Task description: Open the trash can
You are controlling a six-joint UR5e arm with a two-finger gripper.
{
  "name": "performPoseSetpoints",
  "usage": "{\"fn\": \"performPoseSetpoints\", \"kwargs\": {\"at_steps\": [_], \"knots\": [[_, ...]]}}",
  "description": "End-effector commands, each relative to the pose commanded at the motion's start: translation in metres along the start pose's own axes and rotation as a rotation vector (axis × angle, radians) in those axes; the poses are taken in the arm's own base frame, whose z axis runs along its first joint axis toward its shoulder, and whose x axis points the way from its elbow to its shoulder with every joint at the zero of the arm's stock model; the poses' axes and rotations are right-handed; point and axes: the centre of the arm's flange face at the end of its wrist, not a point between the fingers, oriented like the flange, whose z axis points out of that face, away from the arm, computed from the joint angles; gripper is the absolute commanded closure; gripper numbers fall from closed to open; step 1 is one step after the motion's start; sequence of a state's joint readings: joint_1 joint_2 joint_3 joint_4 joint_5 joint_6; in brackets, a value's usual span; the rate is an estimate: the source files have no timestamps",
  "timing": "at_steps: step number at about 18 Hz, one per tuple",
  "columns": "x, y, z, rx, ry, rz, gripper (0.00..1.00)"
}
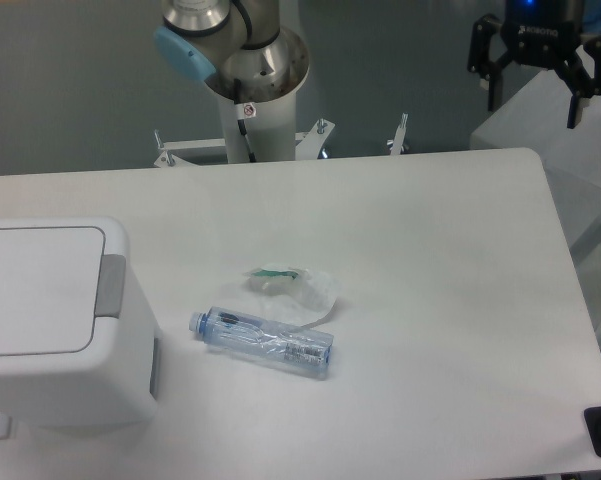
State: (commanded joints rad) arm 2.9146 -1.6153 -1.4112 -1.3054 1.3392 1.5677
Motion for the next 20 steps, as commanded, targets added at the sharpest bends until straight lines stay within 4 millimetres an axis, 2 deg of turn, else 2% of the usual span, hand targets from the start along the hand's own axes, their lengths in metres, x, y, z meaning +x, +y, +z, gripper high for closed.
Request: {"fn": "performPoseSetpoints", "kwargs": {"at_steps": [4,7,13,14,18,20], "knots": [[0.000,-0.001,-0.001,0.004,-0.003,-0.022,0.00],[0.003,-0.014,0.000,0.018,0.002,-0.092,0.00],[0.017,-0.060,0.005,0.050,0.010,-0.217,0.00],[0.023,-0.076,0.005,0.060,0.015,-0.239,0.00],[0.036,-0.108,0.003,0.087,0.015,-0.334,0.00],[0.043,-0.135,0.003,0.126,-0.010,-0.430,0.00]]}}
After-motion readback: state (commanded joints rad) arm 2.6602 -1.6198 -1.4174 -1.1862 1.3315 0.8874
